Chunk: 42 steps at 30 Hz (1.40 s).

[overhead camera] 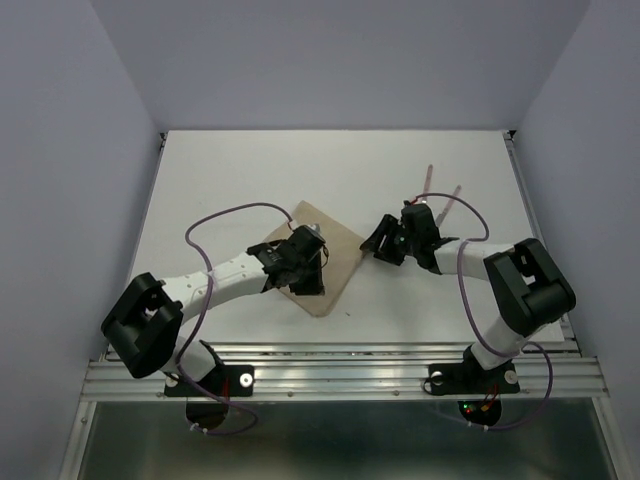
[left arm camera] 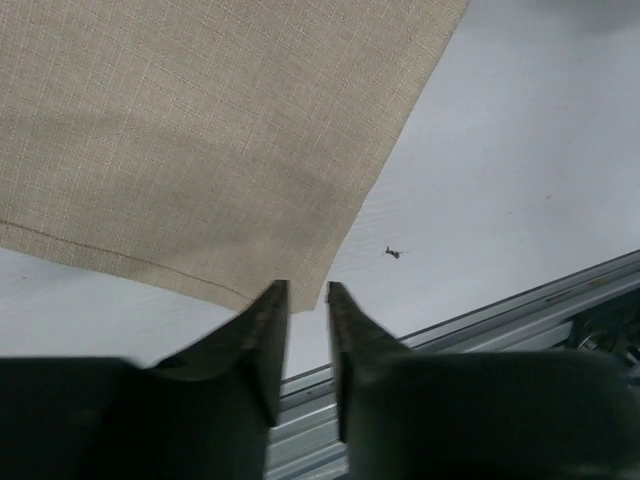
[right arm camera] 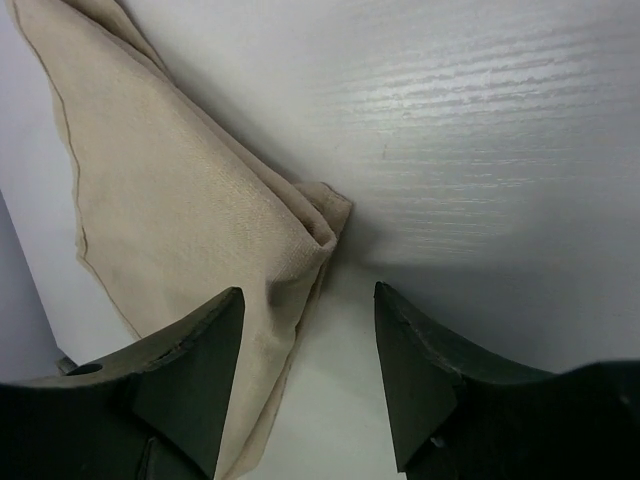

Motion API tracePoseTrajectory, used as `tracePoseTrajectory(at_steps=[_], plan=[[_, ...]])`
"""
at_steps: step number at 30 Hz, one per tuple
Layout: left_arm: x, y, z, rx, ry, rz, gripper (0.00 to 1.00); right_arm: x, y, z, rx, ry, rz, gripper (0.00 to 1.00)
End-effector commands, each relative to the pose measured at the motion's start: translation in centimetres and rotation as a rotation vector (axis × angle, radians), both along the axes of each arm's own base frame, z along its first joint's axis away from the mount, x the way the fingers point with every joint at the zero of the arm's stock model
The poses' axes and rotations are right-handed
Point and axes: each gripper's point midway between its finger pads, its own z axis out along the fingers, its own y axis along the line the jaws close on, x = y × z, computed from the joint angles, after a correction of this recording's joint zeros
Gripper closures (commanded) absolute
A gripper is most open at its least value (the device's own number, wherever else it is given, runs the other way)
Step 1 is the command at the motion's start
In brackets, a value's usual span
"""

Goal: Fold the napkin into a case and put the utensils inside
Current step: Smooth out the lower triangle-folded napkin at the center of the board.

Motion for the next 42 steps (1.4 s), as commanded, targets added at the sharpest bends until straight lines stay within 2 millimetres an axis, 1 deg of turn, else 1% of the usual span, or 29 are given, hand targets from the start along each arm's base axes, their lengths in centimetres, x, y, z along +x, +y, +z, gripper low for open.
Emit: tracePoseTrajectory(at_steps=[1, 3, 4, 5, 6, 9, 10, 12, 13, 15, 18, 22, 24, 25, 27, 29, 31, 33, 34, 36, 37, 38, 39, 42], plan=[[-0.8, -0.7, 0.2, -0.025, 0.0, -0.021, 0.58, 0.4, 1.2, 0.3, 0.039, -0.017, 0.037, 0.4], [-1.1, -0.9, 0.0, -0.007, 0.002, -0.04, 0.45, 0.7, 1.4, -0.4, 0.037, -0.003, 0.036, 0.41], [-1.7, -1.1, -0.4, 0.014, 0.008, -0.059, 0.35, 0.8, 1.4, -0.6, 0.036, 0.001, 0.033, 0.43], [-1.7, -1.0, -0.7, 0.042, -0.001, -0.059, 0.31, 0.9, 1.4, -0.8, 0.034, 0.005, 0.029, 0.45], [-2.0, -0.9, -1.1, 0.071, 0.014, -0.069, 0.28, 1.1, 1.3, -1.2, 0.031, 0.013, 0.015, 0.5], [-1.8, -0.4, -1.8, 0.162, -0.024, -0.061, 0.28, 1.4, 1.2, -1.5, 0.025, 0.021, -0.008, 0.57], [-2.2, 0.1, -2.5, 0.212, -0.019, -0.062, 0.28, 1.4, 1.2, -1.7, 0.023, 0.025, -0.01, 0.61], [-2.4, 0.1, -2.7, 0.237, -0.022, -0.063, 0.28, 1.5, 1.1, -1.8, 0.025, 0.029, -0.016, 0.65], [-2.4, 0.1, -2.8, 0.252, -0.025, -0.06, 0.28, 1.5, 1.1, -1.9, 0.021, 0.029, -0.02, 0.7], [-2.3, 0.5, -2.9, 0.292, -0.038, -0.036, 0.3, 1.5, 1.0, -2.2, 0.017, 0.032, -0.023, 0.72], [-2.1, 0.9, -3.3, 0.337, -0.046, -0.014, 0.38, 1.4, 0.9, -2.6, 0.011, 0.041, -0.032, 0.73], [-1.9, 0.8, -3.8, 0.342, -0.05, -0.008, 0.41, 1.5, 0.9, -2.9, 0.008, 0.047, -0.028, 0.73], [-1.8, 0.8, -3.8, 0.342, -0.055, -0.002, 0.45, 1.6, 0.9, -2.9, 0.006, 0.046, -0.028, 0.73], [-1.8, 0.6, -3.9, 0.337, -0.054, -0.001, 0.49, 1.6, 1.0, -2.9, 0.007, 0.045, -0.029, 0.73], [-1.8, 0.3, -3.8, 0.329, -0.051, -0.008, 0.53, 1.6, 0.9, -2.9, 0.006, 0.044, -0.028, 0.73], [-2.1, -0.2, -4.0, 0.308, -0.038, -0.025, 0.52, 1.6, 0.9, -2.9, 0.006, 0.044, -0.028, 0.73], [-2.2, -0.6, -4.1, 0.302, -0.03, -0.038, 0.49, 1.6, 1.0, -2.9, 0.007, 0.045, -0.029, 0.73], [-2.4, -0.8, -4.2, 0.304, -0.029, -0.044, 0.51, 1.6, 0.9, -2.8, 0.009, 0.043, -0.031, 0.74], [-2.4, -0.9, -4.0, 0.304, -0.031, -0.045, 0.58, 1.6, 0.9, -2.8, 0.01, 0.044, -0.035, 0.74], [-2.3, -1.0, -3.7, 0.305, -0.037, -0.044, 0.67, 1.6, 0.8, -2.8, 0.009, 0.045, -0.043, 0.74], [-2.1, -1.2, -3.3, 0.3, -0.045, -0.044, 0.76, 1.6, 0.8, -2.8, 0.009, 0.045, -0.045, 0.75], [-2.1, -1.4, -3.0, 0.296, -0.049, -0.046, 0.8, 1.6, 0.8, -2.8, 0.009, 0.046, -0.047, 0.75], [-2.0, -1.7, -2.6, 0.284, -0.054, -0.049, 0.88, 1.6, 0.6, -2.9, 0.005, 0.048, -0.055, 0.75], [-2.1, -2.3, -2.2, 0.254, -0.055, -0.059, 0.98, 1.6, 0.6, -2.9, 0.005, 0.049, -0.062, 0.75]])
